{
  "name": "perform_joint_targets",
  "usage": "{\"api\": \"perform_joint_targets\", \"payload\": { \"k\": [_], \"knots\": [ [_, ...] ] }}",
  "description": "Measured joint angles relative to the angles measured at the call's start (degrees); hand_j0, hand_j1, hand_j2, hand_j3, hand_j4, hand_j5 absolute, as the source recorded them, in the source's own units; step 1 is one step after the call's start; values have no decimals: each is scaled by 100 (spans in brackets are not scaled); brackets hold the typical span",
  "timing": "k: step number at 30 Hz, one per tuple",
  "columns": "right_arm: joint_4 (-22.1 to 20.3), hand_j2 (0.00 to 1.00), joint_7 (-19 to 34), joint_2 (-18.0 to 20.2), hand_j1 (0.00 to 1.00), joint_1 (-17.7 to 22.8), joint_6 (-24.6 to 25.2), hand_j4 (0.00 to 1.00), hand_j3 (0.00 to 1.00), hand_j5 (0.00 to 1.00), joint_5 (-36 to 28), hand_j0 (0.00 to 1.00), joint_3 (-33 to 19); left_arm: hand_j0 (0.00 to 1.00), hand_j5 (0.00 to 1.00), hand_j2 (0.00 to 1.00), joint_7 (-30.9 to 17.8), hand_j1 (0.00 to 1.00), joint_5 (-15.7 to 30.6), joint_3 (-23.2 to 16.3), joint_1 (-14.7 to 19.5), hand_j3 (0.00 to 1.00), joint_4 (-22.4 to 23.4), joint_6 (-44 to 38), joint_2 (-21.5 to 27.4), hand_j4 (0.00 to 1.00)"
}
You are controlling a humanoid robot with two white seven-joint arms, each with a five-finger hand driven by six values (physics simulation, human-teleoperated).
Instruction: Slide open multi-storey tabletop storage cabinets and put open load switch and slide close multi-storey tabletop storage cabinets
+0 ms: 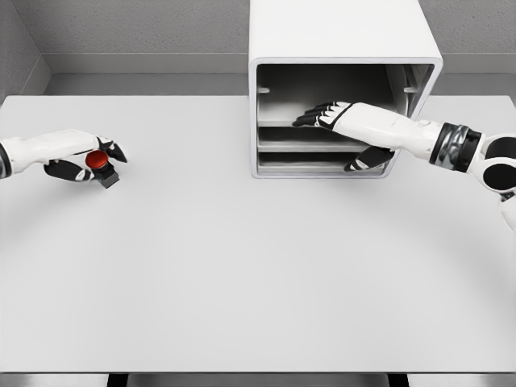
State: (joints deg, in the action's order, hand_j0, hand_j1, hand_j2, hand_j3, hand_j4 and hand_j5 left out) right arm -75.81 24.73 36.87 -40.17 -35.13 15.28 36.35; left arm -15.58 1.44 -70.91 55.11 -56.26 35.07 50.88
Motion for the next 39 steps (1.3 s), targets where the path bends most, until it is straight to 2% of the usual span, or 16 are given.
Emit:
{"api": "perform_joint_targets", "payload": {
  "k": [5,8,13,21,30,39],
  "knots": [
    [-34,100,0,-6,100,26,0,100,100,100,39,100,2,47,47,47,0,47,29,1,-18,47,-4,-6,42,47],
    [-135,100,-16,44,100,105,15,100,100,100,48,100,-14,40,40,40,-8,40,22,0,-17,40,3,-3,46,40],
    [-439,100,-26,202,100,193,5,100,100,100,50,100,-13,40,40,40,-23,40,0,7,35,40,-29,0,41,40],
    [-980,100,-64,526,100,712,0,100,100,100,27,100,-282,40,40,40,-28,40,49,82,264,40,-739,0,247,40],
    [-1608,100,-73,824,100,1107,0,100,100,100,2,100,-629,40,40,40,-30,40,47,91,501,40,-1617,4,326,40],
    [-1776,100,-84,935,100,1345,0,100,100,100,-1,100,-677,40,40,40,-30,40,47,86,642,40,-2188,3,295,40]
  ]
}}
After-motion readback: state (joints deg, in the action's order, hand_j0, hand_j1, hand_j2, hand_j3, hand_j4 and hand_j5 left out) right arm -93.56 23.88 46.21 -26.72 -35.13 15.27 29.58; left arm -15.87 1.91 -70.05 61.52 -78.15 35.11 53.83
